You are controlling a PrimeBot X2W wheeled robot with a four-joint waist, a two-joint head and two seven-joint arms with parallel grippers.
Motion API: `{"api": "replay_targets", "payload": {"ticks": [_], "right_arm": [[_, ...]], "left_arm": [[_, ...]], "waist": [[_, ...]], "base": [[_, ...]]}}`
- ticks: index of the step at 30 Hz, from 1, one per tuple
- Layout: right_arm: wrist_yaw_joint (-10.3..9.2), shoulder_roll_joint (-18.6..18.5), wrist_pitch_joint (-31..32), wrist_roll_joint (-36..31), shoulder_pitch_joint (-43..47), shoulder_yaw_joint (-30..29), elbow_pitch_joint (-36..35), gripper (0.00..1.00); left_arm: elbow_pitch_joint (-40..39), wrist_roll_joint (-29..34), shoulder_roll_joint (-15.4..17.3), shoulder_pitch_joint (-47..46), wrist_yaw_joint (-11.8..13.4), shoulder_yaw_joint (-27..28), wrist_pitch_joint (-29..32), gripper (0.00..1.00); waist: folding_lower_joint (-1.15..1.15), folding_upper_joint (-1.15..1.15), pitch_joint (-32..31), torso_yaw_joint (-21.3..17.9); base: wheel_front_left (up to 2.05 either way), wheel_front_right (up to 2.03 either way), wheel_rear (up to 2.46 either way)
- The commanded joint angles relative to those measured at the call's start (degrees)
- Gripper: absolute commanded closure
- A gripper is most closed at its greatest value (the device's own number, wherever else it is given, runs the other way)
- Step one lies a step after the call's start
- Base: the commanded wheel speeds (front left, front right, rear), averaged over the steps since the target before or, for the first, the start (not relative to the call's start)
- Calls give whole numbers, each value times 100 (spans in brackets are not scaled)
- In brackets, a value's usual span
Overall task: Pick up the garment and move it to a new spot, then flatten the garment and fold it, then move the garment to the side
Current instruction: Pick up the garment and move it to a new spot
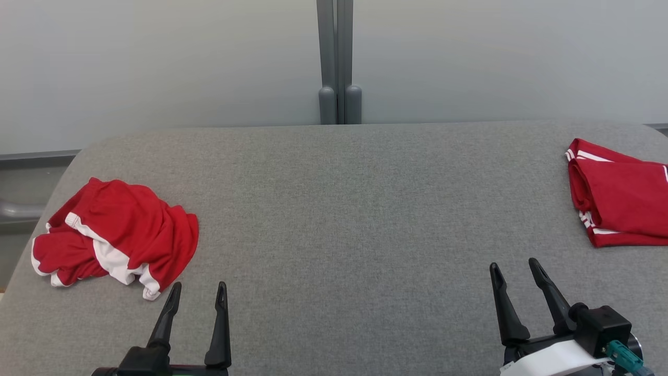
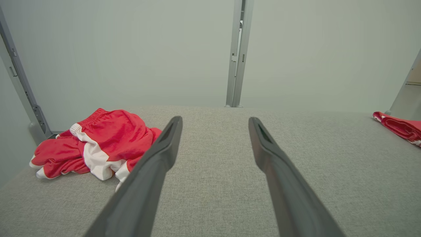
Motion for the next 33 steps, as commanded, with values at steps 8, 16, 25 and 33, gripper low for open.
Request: {"api": "replay_targets", "payload": {"ticks": [8, 16, 25, 33], "right_arm": [[-10, 29, -16, 18, 46, 5, 27, 0], [-10, 34, -15, 55, 46, 77, 40, 0], [-10, 56, -15, 77, 11, 199, 71, 0], [-10, 72, -16, 109, 52, 264, 100, 0]], "left_arm": [[13, 76, 4, -60, 20, 25, 7, 0], [-10, 95, 5, -96, 34, 22, 7, 0], [-38, 124, 5, -72, 47, 56, 6, 0], [-65, 132, 5, -88, 40, 28, 7, 0]], "waist": [[0, 0, 12, 126], [0, 0, 47, 524], [0, 0, 86, 1193], [0, 0, 127, 1962]], "base": [[0, 0, 0], [0, 0, 0], [0, 0, 0], [0, 0, 0]]}}
